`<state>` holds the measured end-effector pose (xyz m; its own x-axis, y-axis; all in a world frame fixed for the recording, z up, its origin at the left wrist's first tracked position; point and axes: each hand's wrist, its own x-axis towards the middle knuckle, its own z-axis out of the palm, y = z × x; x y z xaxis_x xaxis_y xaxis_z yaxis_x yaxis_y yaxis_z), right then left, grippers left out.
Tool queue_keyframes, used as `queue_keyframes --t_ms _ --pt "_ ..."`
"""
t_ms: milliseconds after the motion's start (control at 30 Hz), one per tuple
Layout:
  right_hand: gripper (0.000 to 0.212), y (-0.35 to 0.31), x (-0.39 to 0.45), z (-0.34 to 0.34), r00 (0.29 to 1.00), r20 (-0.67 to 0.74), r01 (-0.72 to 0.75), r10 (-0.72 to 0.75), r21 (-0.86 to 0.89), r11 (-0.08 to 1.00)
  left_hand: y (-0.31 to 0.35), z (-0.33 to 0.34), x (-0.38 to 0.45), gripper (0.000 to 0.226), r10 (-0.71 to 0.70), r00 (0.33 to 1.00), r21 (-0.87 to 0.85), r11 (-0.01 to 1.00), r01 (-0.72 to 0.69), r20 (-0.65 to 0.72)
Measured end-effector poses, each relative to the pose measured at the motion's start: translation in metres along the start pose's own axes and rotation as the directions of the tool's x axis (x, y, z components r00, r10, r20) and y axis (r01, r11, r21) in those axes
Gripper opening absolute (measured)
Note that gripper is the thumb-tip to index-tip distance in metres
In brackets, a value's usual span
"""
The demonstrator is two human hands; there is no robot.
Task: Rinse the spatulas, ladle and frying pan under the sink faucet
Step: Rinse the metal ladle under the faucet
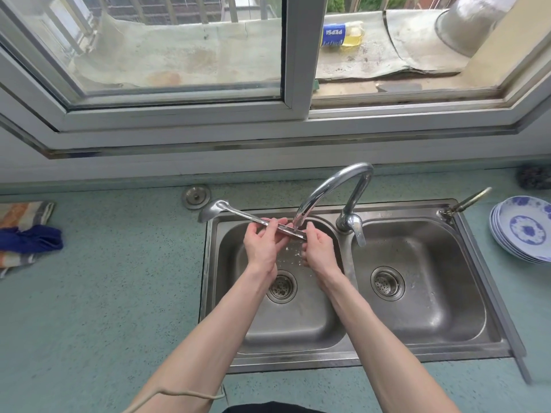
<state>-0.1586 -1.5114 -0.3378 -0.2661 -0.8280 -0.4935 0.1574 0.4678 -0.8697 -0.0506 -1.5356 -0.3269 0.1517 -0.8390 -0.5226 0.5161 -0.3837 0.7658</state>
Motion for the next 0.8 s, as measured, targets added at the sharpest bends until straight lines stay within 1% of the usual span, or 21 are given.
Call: queue_keyframes --t_ms 67,133,233,300,333,400,467,500,567,600,667,733,800 --pt "0.035 -0.002 -0.001 0.004 1.0 0.009 0.004 -0.004 0.036 0.999 0.002 -0.002 0.002 0.009 -0.007 1.0 -0.022 1.0 0.007 -0.004" --pt "0.027 0.002 0.0 0.006 0.999 -0.011 0.046 -0.046 0.013 0.999 0.003 -0.004 0.005 0.009 -0.009 1.0 -0.043 0.999 0.009 -0.008" --pt "0.037 0.01 0.0 0.011 0.995 -0.06 0.077 -0.078 -0.009 0.997 0.005 -0.004 0.004 0.01 -0.004 1.0 -0.045 0.999 0.004 0.002" --pt "0.051 0.013 0.001 0.012 0.995 -0.086 0.057 -0.054 0.029 0.998 0.004 -0.005 0.002 0.012 0.002 1.0 -0.042 0.999 -0.001 0.018" --pt "0.055 0.012 0.001 0.012 0.995 -0.09 0.039 -0.035 0.047 0.998 0.002 -0.006 0.002 0.012 0.005 1.0 -0.043 0.999 -0.004 0.027" --pt "0.05 0.009 0.0 0.009 0.995 -0.086 0.046 -0.044 0.018 0.999 0.0 -0.007 0.001 0.012 0.007 0.999 -0.052 0.999 -0.005 0.033" --pt "0.038 0.01 0.0 0.007 0.99 -0.073 0.112 -0.118 -0.08 0.99 0.0 -0.006 0.001 0.013 0.006 1.0 -0.061 0.998 -0.004 0.023" --pt "0.035 0.01 -0.001 0.007 0.987 -0.063 0.137 -0.145 -0.108 0.985 0.0 -0.007 0.001 0.012 0.002 1.0 -0.069 0.998 -0.001 0.018" --pt "0.037 0.011 0.001 0.007 0.984 -0.061 0.16 -0.168 -0.126 0.979 0.001 -0.007 0.001 0.011 -0.011 1.0 -0.086 0.996 0.013 0.017" --pt "0.04 0.011 0.002 0.008 0.984 -0.067 0.156 -0.165 -0.121 0.98 0.002 -0.007 0.001 0.011 -0.016 1.0 -0.089 0.996 0.018 0.018" --pt "0.046 0.008 0.003 0.01 0.991 -0.066 0.113 -0.116 -0.04 0.993 0.003 -0.008 0.001 0.011 -0.026 0.999 -0.092 0.995 0.027 0.02" --pt "0.046 0.005 0.001 0.011 0.997 -0.056 0.055 -0.052 0.041 0.998 0.005 -0.007 0.002 0.008 -0.036 0.999 -0.098 0.995 0.037 0.013" --pt "0.042 0.003 -0.002 0.01 0.999 -0.048 0.027 -0.023 0.081 0.996 0.007 -0.008 0.006 0.014 -0.046 0.999 -0.091 0.995 0.044 -0.018"
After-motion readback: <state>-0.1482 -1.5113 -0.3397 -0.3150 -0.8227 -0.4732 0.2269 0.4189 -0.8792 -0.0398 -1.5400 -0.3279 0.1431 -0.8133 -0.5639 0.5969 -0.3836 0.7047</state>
